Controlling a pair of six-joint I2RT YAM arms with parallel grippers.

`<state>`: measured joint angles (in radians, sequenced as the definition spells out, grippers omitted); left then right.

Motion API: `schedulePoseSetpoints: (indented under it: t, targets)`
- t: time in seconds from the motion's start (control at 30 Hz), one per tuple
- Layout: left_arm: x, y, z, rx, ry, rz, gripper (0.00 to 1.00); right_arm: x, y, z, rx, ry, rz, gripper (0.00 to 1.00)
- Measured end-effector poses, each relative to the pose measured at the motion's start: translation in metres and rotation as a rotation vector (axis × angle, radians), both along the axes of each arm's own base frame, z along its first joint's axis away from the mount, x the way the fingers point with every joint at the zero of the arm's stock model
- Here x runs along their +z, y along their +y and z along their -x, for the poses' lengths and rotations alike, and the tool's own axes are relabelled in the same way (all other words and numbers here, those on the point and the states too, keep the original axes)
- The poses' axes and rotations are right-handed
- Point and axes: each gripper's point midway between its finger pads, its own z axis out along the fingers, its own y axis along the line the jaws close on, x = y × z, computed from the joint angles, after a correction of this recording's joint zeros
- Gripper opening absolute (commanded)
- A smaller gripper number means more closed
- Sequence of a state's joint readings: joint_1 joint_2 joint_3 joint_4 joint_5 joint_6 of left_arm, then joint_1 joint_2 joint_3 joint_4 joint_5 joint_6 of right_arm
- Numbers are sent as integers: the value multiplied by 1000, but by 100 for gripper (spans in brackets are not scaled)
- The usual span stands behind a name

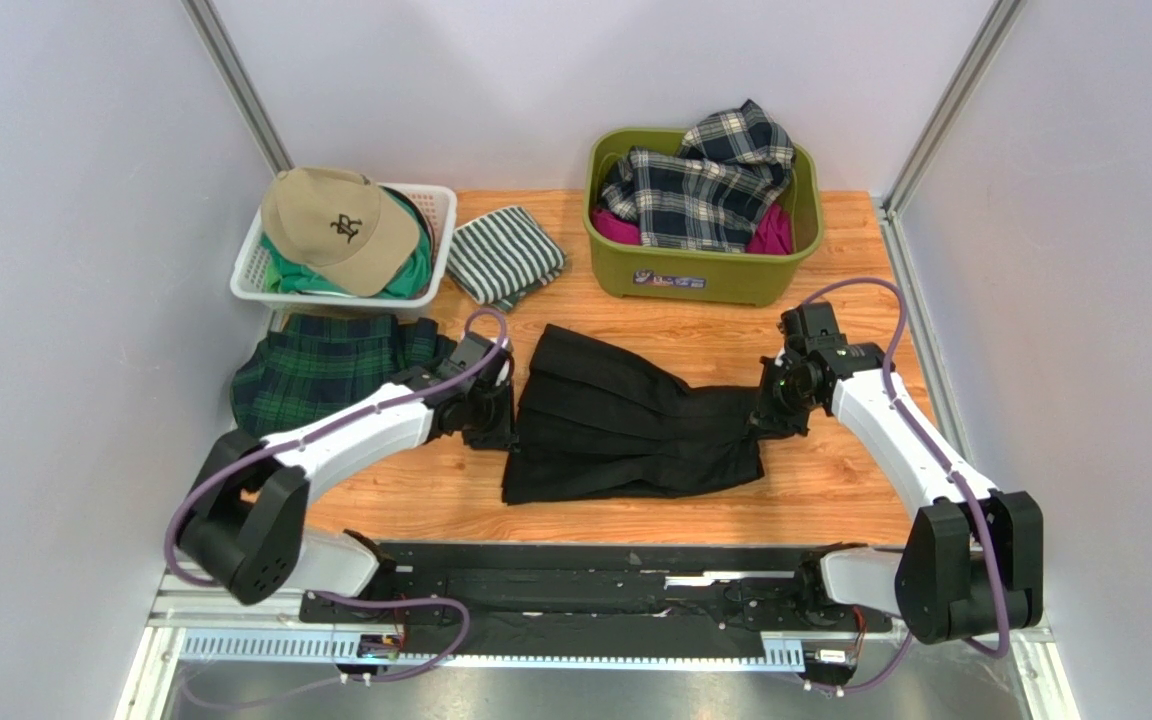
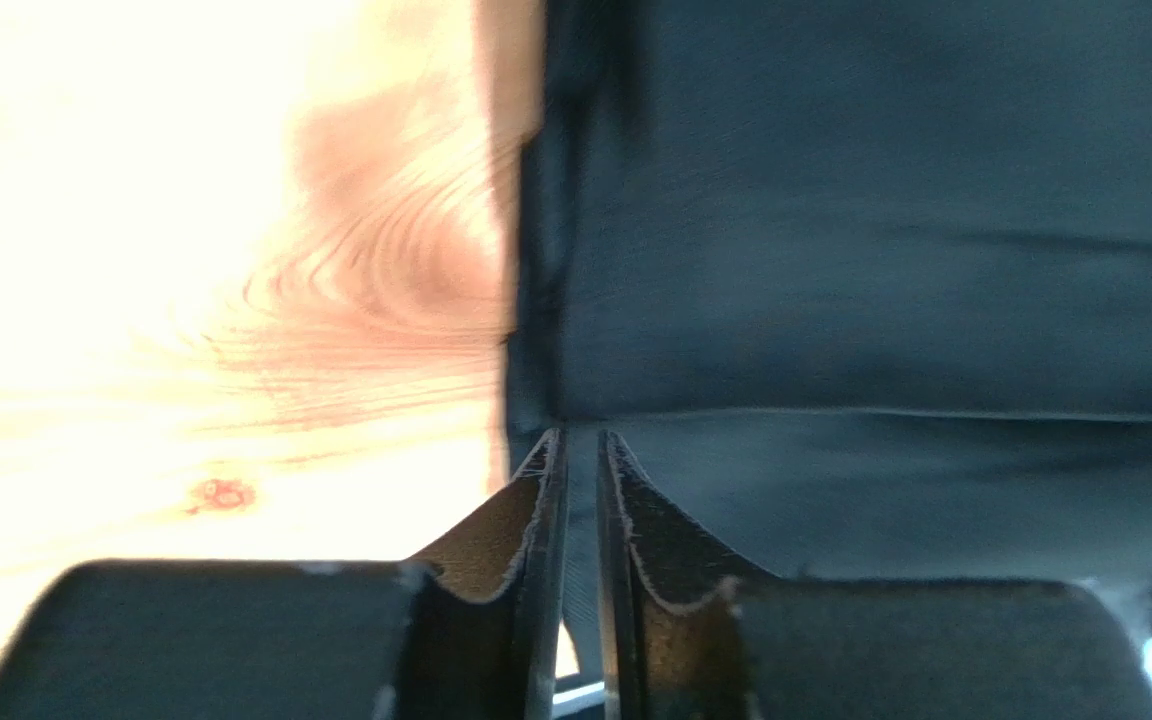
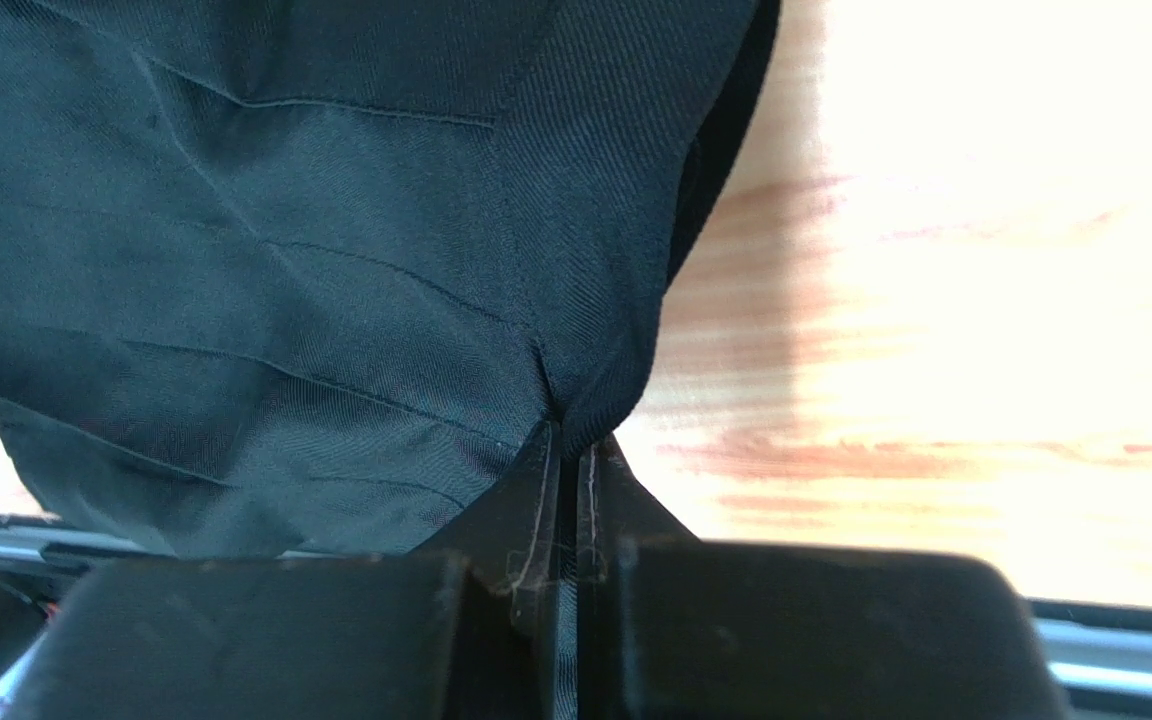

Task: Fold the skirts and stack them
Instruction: Fold the skirt at the center of the board.

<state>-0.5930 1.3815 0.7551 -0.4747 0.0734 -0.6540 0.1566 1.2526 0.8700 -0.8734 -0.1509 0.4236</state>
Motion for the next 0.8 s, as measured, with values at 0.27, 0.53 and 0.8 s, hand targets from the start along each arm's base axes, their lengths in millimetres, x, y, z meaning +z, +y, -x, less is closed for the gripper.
schedulePoseSetpoints:
  t: [0.27,0.53,0.8]
  targets:
    - [104,-47,-34,-108,-277,159,29,9,-1,6,7,12,3,0]
    - [96,-174,37,-580,-203,321,11,16,1,4,9,5,-5,0]
    - [-2,-189,66,-662,32,209,3,37,3,-2,12,-41,-18,0]
